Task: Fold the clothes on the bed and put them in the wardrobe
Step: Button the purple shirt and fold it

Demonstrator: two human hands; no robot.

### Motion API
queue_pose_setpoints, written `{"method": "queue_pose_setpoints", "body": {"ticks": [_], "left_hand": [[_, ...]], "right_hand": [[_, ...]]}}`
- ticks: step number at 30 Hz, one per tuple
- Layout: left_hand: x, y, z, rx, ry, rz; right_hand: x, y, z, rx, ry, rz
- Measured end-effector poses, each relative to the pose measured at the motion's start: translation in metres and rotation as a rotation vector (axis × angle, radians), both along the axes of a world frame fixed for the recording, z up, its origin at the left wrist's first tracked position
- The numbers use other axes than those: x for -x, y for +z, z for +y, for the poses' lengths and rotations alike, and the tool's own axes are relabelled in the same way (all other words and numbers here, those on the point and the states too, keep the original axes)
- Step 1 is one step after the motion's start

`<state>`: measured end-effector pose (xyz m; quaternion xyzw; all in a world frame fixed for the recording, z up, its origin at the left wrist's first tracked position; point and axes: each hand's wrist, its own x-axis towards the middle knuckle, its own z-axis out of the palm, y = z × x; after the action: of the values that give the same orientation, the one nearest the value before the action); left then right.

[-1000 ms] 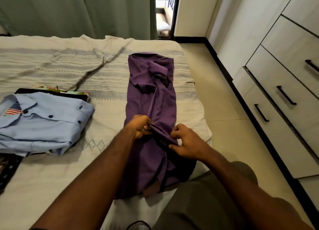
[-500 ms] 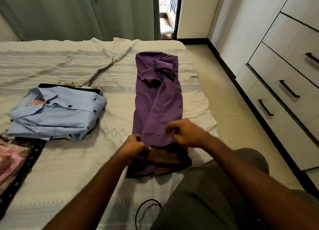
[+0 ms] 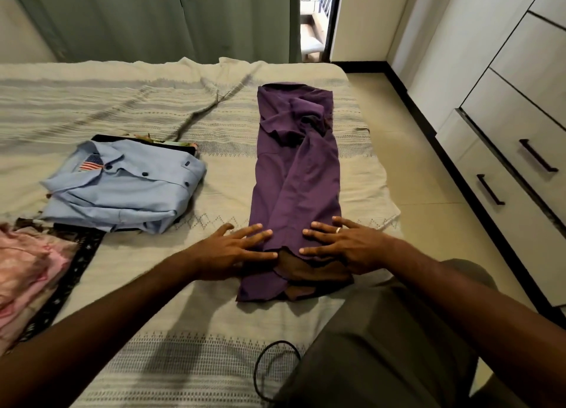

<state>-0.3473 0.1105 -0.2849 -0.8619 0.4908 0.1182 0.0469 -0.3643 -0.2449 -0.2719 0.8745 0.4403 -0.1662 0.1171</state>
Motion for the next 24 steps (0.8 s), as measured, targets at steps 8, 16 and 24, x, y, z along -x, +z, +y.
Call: {"method": "queue_pose_setpoints", "body": {"ticks": [8,16,24], "left_hand": [[-0.037,0.009,-0.019,0.301,0.240,0.682],[-0.114,0.019,-0.061,1.023,1.289,0.929],[-0.097,-0.022,-0.063,1.016,1.444,0.738]], "right_hand": [[0.000,0.005,0.013,-0.549,-0.309,0.505],[-0.091,0.006,0.002,-1.502,-1.463,0.689],[-0.086,-0.017,-0.015,-1.513,-1.394,0.608]]}}
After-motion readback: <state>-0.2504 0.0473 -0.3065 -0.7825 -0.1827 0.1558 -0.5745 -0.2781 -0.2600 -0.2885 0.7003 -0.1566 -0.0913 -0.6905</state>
